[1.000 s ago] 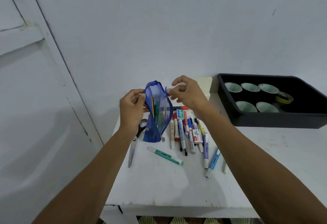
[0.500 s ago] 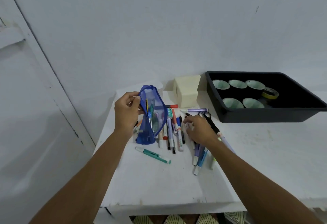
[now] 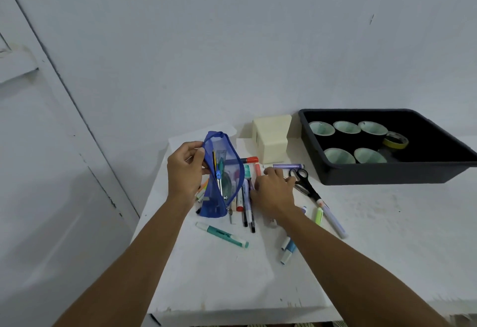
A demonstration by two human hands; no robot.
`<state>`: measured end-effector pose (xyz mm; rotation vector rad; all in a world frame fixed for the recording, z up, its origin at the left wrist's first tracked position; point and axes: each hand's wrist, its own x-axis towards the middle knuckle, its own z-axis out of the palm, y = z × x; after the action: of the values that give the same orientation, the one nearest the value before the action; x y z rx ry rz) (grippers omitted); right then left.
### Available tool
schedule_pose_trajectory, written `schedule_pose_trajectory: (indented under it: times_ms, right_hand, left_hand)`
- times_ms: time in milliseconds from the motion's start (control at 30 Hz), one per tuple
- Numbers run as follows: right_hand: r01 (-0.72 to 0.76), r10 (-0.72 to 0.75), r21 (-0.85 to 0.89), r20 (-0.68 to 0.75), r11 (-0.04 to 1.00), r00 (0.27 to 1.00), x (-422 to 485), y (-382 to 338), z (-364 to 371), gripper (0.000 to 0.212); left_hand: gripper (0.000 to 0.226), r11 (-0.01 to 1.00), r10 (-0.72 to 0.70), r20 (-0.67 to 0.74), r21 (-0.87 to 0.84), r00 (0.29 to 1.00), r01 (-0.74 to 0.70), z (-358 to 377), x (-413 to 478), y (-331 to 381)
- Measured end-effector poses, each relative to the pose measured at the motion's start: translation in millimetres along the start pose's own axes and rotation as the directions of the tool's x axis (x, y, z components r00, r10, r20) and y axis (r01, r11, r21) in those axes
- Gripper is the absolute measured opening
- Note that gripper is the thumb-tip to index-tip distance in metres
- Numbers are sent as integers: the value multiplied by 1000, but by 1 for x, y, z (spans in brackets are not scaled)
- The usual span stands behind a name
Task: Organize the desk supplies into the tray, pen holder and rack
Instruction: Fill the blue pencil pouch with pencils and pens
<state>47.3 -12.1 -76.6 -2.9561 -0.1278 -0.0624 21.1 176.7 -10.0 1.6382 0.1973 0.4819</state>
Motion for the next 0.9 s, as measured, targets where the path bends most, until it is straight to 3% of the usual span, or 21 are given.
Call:
schedule_pose_trajectory:
  times_ms: [167,433,533,600,667,900]
  right_hand:
    - [-104,104,-36,12,994,994,5,-12,1,39]
    - [-138,137,-2,54,990,989,4,-11,0,46]
    - [-165,181,190,-70,968,981,2,-8,1,39]
    - [-125,218,471,-149,874,964,-1,-5,-8,22]
    - [-81,281,693,-181,716,943,-2,-1,-30,4]
    - [281,290,864,-419,417,860,1,4,-122,30]
  left_hand:
    - [15,1000,-1,0,-5,1000,1,-2,0,-2]
    - [14,1000,5,9,-15,1000,-4,3,0,-2]
    - [14,999,0,4,-36,1000,0,2,0,0]
    - [14,999,0,4,-32,1000,0,1,0,0]
    - [14,1000,7,5,-22,1000,-7,0,0,0]
    - [13,1000,-1,-18,-29,1000,1,-1,1,3]
